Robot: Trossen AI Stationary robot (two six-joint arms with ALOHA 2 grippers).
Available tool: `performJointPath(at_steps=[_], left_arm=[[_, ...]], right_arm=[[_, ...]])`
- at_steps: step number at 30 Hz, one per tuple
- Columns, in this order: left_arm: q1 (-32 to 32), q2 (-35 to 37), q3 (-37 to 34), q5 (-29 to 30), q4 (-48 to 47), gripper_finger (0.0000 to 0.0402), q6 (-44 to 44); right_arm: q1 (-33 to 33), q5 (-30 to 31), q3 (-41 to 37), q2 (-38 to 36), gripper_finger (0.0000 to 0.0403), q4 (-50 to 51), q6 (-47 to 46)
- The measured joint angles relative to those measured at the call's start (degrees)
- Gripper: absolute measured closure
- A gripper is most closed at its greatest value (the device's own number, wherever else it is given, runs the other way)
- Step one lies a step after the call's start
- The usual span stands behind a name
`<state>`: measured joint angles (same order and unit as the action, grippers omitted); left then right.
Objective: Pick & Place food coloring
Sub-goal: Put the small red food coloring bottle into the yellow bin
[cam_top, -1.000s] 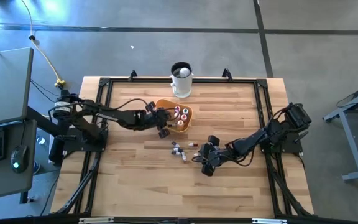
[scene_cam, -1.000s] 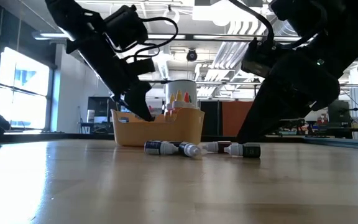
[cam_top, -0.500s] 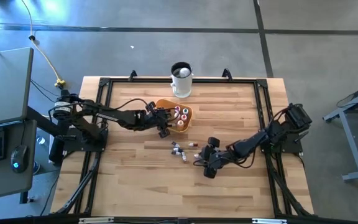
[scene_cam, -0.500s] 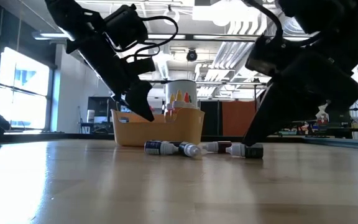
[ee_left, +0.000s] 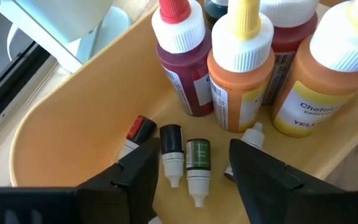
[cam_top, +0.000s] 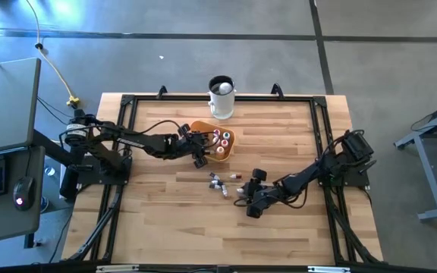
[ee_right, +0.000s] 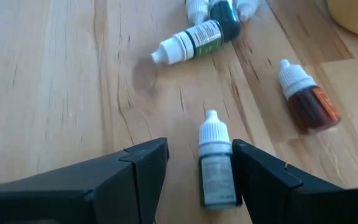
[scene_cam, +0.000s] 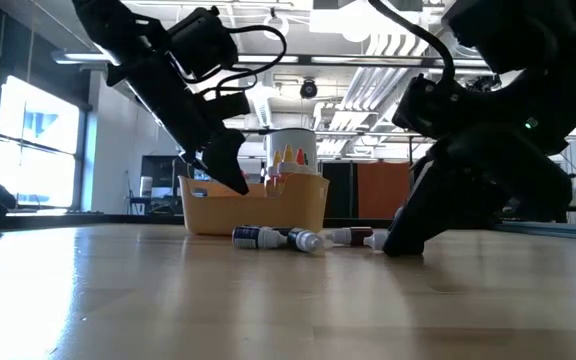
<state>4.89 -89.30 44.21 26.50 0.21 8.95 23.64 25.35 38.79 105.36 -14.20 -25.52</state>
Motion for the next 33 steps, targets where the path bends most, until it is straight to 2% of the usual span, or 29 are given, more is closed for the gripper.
performJointPath(at_steps=[7,10,18,24,29,31,33], left_arm=[[-0.02,0.00,0.00,-0.04,-0.02,0.0208,0.31],[-0.02,0.00,0.00,-0.90,0.03,0.0208,0.33],[-1.08,3.20,1.05,-7.57,-0.68,0.0208,0.38],[-5.72,6.23,3.02,-14.75,-0.70,0.0208,0.35],[-10.26,7.42,3.04,-14.56,-0.96,0.0208,0.35],[-11.81,8.05,3.04,-13.00,-0.46,0.0208,0.34],[-13.20,9.29,3.04,-10.53,-1.07,0.0208,0.35]], right_arm=[[-0.07,-0.34,-0.12,-0.27,0.0240,-0.48,0.07],[-0.07,-0.57,-0.14,-0.24,0.0264,-0.48,0.09],[-0.09,0.29,-0.27,-0.18,0.0335,-2.33,0.14],[-0.68,3.96,-0.62,0.47,0.0331,-13.76,5.94],[-4.59,11.19,3.11,0.13,0.0327,-22.21,13.85],[-7.59,10.53,6.07,0.17,0.0331,-22.56,16.56],[-10.71,6.00,9.82,0.11,0.0333,-20.97,18.16]])
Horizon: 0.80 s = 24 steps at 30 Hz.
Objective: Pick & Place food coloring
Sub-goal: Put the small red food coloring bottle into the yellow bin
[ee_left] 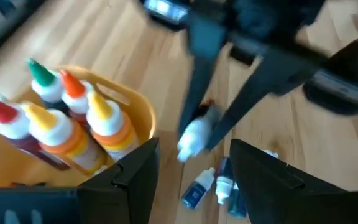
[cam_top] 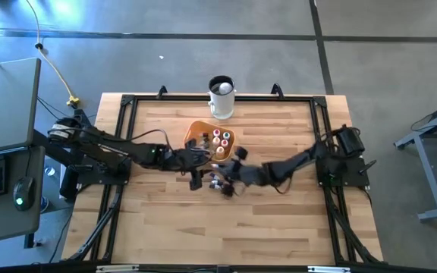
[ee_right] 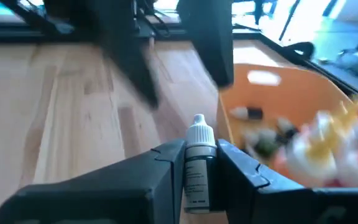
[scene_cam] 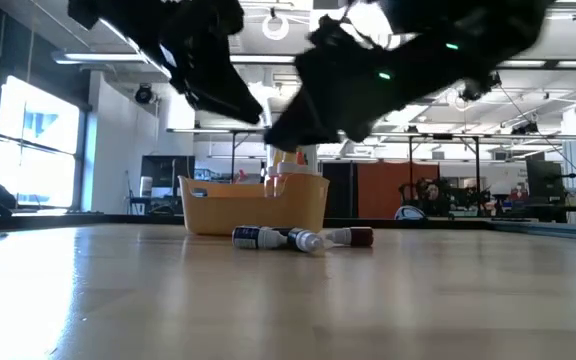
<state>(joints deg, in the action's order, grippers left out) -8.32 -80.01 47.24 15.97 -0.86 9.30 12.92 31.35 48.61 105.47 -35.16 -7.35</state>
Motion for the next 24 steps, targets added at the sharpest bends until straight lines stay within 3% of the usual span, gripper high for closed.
performJointPath(at_steps=[3,7,13,24], left_arm=[[-2.09,2.27,0.00,4.32,-1.02,0.0208,0.44],[-4.77,5.96,0.00,10.90,-6.79,0.0208,2.69],[-7.52,9.00,0.00,18.95,-16.57,0.0208,7.50],[-7.58,9.03,0.00,19.10,-21.92,0.0208,12.00]], right_arm=[[-3.63,-4.22,5.96,0.65,0.0330,8.37,0.35],[-6.75,-1.96,13.55,2.03,0.0327,20.76,3.81],[-10.12,-4.23,23.69,6.14,0.0326,29.10,11.58],[-16.92,-5.95,35.55,13.07,0.0323,42.12,13.53]])
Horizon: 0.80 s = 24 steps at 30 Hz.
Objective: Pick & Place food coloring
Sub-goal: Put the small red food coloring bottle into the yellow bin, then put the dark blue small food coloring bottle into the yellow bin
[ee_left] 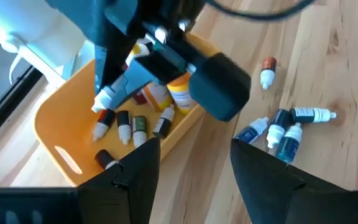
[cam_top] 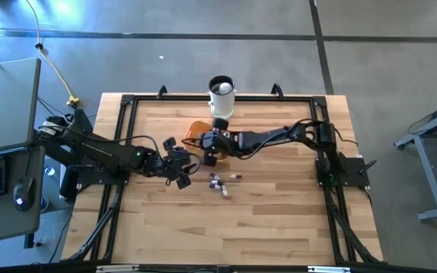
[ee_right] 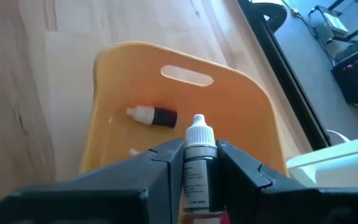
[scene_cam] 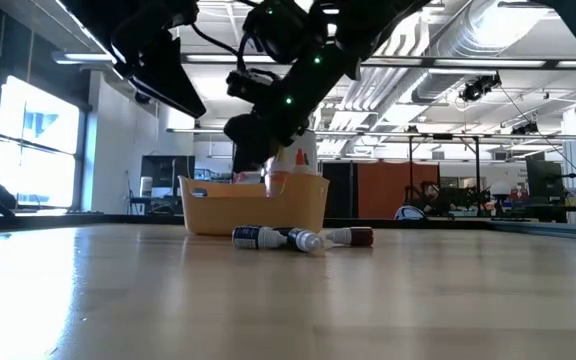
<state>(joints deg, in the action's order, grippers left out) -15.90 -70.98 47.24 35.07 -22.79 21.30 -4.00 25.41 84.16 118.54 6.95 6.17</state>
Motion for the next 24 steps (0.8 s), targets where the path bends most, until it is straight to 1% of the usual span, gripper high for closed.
performJointPath(at_steps=[3,8,11,12,14,19,21,24], left_arm=[[0.00,0.00,0.00,-0.02,-0.21,0.0208,0.00],[0.00,0.00,0.00,-0.07,-0.37,0.0208,0.24],[0.00,0.00,0.00,-0.18,-0.39,0.0208,0.24],[0.00,0.00,0.00,-0.54,-0.39,0.0208,0.22],[0.00,0.00,0.00,-3.35,-0.51,0.0208,0.28],[-0.02,-2.07,-0.07,-10.04,0.72,0.0208,0.15],[-0.02,-3.98,-0.09,-11.42,2.53,0.0208,-0.57],[0.01,-8.98,-0.04,-12.07,6.23,0.0208,-3.57]], right_arm=[[-0.17,0.16,0.87,0.00,0.0308,0.61,0.16],[0.77,1.42,2.01,-0.02,0.0265,1.03,2.60],[2.35,4.09,2.78,-0.07,0.0243,2.38,4.15],[2.89,4.87,3.29,-0.43,0.0238,3.73,4.59],[4.18,6.14,5.10,-1.19,0.0232,7.44,4.75],[8.55,8.72,10.71,-4.52,0.0232,21.42,3.83],[10.48,8.97,12.05,-5.98,0.0233,26.16,3.21],[13.09,8.68,12.67,-8.47,0.0232,32.22,1.19]])
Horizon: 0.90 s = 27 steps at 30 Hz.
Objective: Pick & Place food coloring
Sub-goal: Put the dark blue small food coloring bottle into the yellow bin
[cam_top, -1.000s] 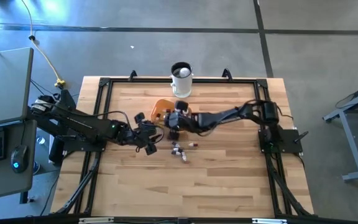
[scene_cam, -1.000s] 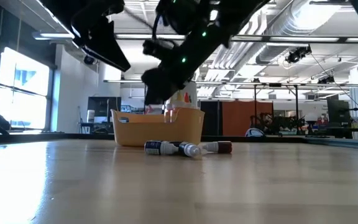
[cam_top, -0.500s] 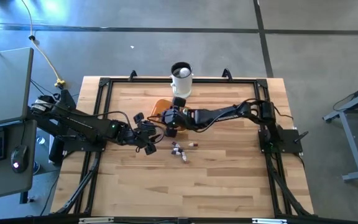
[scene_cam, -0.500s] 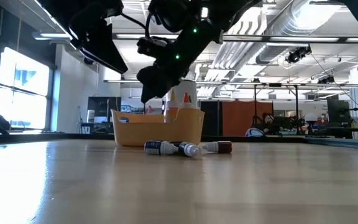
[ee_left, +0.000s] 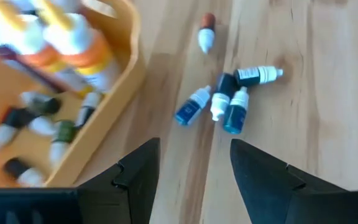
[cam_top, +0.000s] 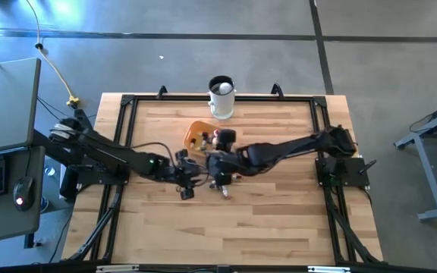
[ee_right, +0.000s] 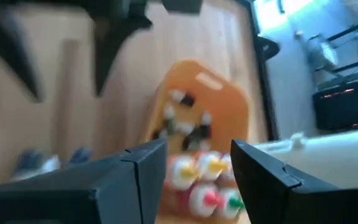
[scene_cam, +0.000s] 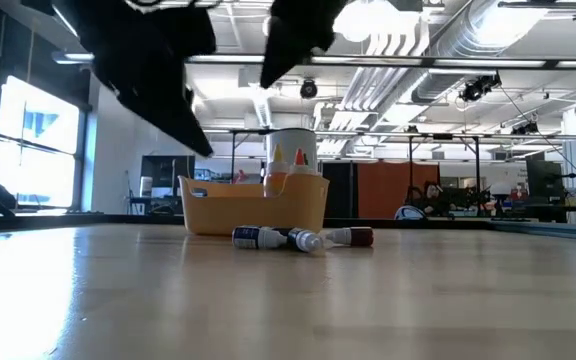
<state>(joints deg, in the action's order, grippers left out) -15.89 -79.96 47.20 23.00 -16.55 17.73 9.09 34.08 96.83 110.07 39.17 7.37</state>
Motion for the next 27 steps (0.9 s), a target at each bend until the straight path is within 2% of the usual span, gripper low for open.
performJointPath(at_steps=[5,10,13,16,21,25,27], left_arm=[[0.13,-9.13,0.00,-0.25,9.70,0.0208,-1.57],[0.13,-15.68,0.07,-2.87,17.58,0.0208,-7.22],[0.13,-18.19,-0.04,-7.38,21.76,0.0208,-9.62],[0.13,-19.61,-0.04,-9.04,24.48,0.0208,-10.12],[0.13,-20.29,-0.02,-10.06,25.98,0.0209,-10.04],[0.15,-20.28,0.00,-10.05,26.20,0.0209,-10.01],[0.15,-20.27,0.00,-10.03,26.20,0.0209,-10.00]], right_arm=[[3.60,-2.06,-3.79,-4.26,0.0233,10.23,-12.68],[6.91,-2.22,-15.76,-7.83,0.0240,7.89,-20.93],[8.40,-2.75,-23.74,-9.32,0.0240,0.89,-23.36],[9.01,-7.17,-30.78,-10.59,0.0240,-8.41,-23.54],[7.54,-12.37,-39.97,-12.09,0.0240,-24.60,-17.01],[4.85,-20.25,-46.97,-12.12,0.0240,-37.05,-8.96],[3.47,-22.45,-50.66,-12.12,0.0240,-43.47,-7.97]])
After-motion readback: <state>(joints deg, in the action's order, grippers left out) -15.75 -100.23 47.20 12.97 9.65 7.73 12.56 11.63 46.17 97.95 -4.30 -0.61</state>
